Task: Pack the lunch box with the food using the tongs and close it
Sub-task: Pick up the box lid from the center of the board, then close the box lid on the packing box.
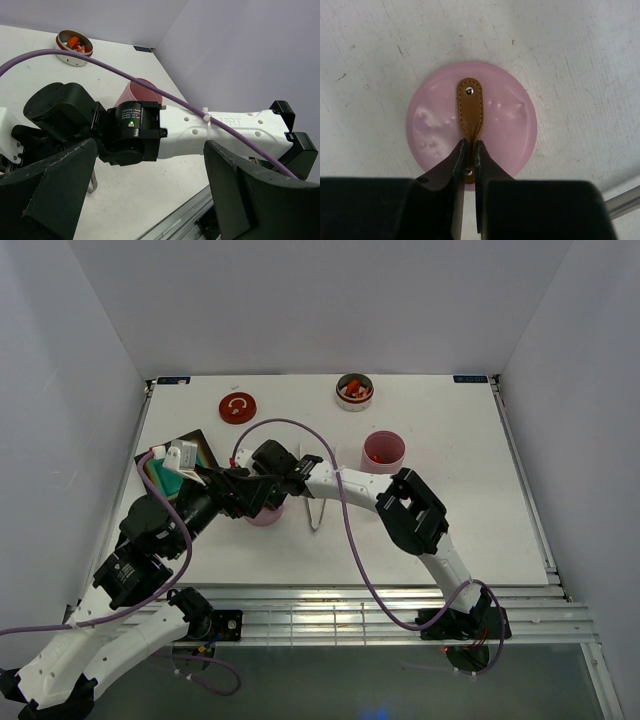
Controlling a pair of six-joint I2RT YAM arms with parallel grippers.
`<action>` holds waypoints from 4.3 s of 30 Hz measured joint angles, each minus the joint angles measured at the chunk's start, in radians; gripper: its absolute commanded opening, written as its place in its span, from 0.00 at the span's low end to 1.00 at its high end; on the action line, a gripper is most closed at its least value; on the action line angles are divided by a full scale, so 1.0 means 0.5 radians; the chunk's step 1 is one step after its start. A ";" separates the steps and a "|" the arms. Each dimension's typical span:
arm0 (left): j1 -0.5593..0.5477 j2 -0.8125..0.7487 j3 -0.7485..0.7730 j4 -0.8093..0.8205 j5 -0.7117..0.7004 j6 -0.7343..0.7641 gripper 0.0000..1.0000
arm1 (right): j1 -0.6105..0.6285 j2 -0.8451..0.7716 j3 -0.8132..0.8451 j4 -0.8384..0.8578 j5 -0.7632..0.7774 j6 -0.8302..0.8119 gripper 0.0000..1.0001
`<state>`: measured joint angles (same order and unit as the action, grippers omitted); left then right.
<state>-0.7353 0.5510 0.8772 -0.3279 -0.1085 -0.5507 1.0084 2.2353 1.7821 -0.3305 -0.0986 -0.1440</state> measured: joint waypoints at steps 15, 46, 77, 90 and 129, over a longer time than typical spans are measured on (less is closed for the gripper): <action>0.000 0.008 -0.018 -0.003 -0.050 -0.064 0.98 | -0.034 -0.305 0.317 -0.371 0.345 0.032 0.08; 0.000 0.863 -0.532 0.571 -0.099 -0.109 0.98 | -0.955 -1.337 -0.152 -1.115 0.549 0.414 0.08; 0.000 0.708 -0.678 0.659 -0.204 -0.066 0.98 | -1.124 -1.180 -0.472 -0.775 0.387 0.330 0.50; 0.000 0.649 -0.692 0.671 -0.252 -0.066 0.98 | -1.160 -1.217 -0.163 -0.889 0.235 0.351 0.18; 0.000 0.630 -0.695 0.664 -0.393 -0.044 0.98 | -1.595 -0.841 -0.961 0.482 -2.015 1.109 0.08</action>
<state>-0.7353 0.8661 0.5297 0.0040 -0.3050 -0.5728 0.2108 1.8149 1.3014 -0.0895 -1.1061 0.4103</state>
